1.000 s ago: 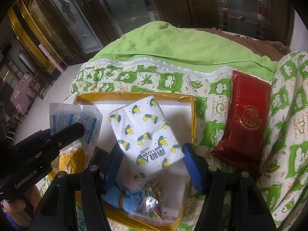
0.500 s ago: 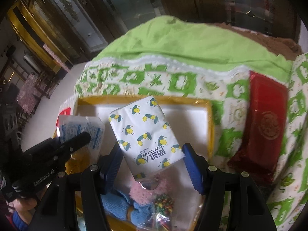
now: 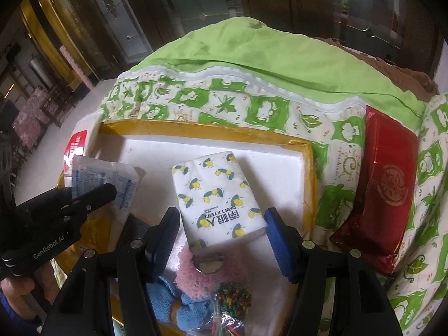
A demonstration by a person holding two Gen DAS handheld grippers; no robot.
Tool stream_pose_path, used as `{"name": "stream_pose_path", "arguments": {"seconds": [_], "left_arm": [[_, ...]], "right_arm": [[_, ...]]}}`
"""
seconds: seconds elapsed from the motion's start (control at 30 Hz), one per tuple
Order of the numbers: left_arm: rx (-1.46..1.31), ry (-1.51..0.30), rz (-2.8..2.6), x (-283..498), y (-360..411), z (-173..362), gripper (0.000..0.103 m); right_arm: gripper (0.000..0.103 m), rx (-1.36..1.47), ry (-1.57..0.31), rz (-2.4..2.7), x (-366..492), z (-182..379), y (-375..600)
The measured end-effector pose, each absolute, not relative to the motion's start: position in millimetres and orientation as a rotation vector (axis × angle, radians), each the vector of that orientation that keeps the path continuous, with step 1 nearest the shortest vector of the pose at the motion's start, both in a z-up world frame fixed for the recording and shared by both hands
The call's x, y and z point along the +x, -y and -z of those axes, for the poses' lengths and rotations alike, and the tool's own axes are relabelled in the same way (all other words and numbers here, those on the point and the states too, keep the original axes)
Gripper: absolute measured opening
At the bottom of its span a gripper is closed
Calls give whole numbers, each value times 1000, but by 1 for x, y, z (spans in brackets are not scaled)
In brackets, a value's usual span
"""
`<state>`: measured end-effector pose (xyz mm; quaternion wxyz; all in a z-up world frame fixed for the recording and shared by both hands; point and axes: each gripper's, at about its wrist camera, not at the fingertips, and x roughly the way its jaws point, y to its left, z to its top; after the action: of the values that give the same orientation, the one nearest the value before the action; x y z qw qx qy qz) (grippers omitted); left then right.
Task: Organize soft objects
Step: 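Lower and open left tool to release desiccant packet while right tool releases lemon-print pack, then move left tool back to clear sticks bag while right tool moves to blue Hangyodon pack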
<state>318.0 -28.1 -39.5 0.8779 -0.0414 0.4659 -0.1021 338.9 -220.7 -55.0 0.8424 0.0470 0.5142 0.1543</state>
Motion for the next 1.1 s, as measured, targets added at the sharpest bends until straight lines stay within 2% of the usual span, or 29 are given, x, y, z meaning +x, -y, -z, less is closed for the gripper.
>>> {"name": "stream_pose_path", "arguments": {"seconds": [0.07,0.17,0.3,0.37,0.57,0.8,1.1], "left_arm": [[-88,-962,211,316,29,37,48],[-98,-948,217,312,28,31,56],[-93,-937,221,306,30,25,64],[-79,-926,214,301,31,21,72],[-100,-888,230,274,27,3,82],[-122,-844,233,221,12,-12,87],[-183,-868,185,163,-11,12,87]], "right_arm": [[68,94,-1078,-324,337,54,220],[76,113,-1068,-333,335,52,220],[79,139,-1046,-339,327,46,222],[81,156,-1033,-343,320,43,224],[87,245,-1006,-362,293,33,236],[90,310,-977,-350,262,24,253],[90,290,-998,-372,226,30,249]]}}
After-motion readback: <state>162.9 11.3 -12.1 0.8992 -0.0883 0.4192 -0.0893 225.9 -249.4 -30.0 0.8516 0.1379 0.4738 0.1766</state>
